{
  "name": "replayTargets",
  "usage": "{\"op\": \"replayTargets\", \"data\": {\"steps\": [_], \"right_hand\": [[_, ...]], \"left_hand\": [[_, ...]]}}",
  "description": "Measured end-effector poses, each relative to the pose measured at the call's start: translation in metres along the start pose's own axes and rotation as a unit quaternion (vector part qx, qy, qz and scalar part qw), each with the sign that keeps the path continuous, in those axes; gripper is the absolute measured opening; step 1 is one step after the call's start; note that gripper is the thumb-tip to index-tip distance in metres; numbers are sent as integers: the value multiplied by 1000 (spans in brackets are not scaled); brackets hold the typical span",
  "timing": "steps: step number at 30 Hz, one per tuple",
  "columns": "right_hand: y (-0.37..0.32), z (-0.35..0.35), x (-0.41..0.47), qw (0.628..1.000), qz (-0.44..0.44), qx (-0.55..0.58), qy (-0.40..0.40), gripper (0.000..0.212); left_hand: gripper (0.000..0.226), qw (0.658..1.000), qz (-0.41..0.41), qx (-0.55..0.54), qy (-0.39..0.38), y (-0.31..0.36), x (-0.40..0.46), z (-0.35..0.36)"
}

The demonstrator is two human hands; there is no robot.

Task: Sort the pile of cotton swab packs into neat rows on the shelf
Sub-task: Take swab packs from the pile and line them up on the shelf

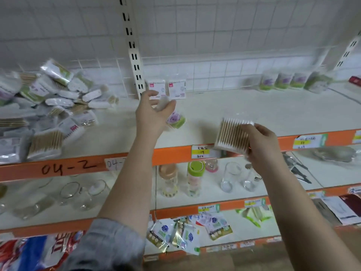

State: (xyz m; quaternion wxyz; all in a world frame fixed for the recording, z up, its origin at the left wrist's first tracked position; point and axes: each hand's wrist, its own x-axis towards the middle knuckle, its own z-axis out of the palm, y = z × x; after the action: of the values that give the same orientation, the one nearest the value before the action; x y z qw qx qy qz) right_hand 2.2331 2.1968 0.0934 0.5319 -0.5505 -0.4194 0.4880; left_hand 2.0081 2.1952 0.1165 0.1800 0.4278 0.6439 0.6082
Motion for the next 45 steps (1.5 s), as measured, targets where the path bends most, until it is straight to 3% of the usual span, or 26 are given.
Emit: {"op": "replayTargets", "data": {"steps": [5, 21, 29, 37, 45], "right_hand": [[1, -42, 24, 999, 14, -10, 35, 17], [-35, -132, 194, 996, -44, -58, 53, 12], [-33, -190, 251, 986, -47, -108, 115, 18], [-39, -243, 295, 987, -43, -119, 99, 14], [-47, -292, 332, 979, -57, -185, 58, 17]], "left_hand": [[21, 998, 21, -3, -52, 18, -3, 59], [22, 976, 70, -15, -206, 53, 72, 274], [18, 964, 107, 1, -242, 71, 85, 362], [39, 950, 121, 49, -285, 87, 69, 431], [42, 961, 100, 103, -238, 88, 48, 489]]}}
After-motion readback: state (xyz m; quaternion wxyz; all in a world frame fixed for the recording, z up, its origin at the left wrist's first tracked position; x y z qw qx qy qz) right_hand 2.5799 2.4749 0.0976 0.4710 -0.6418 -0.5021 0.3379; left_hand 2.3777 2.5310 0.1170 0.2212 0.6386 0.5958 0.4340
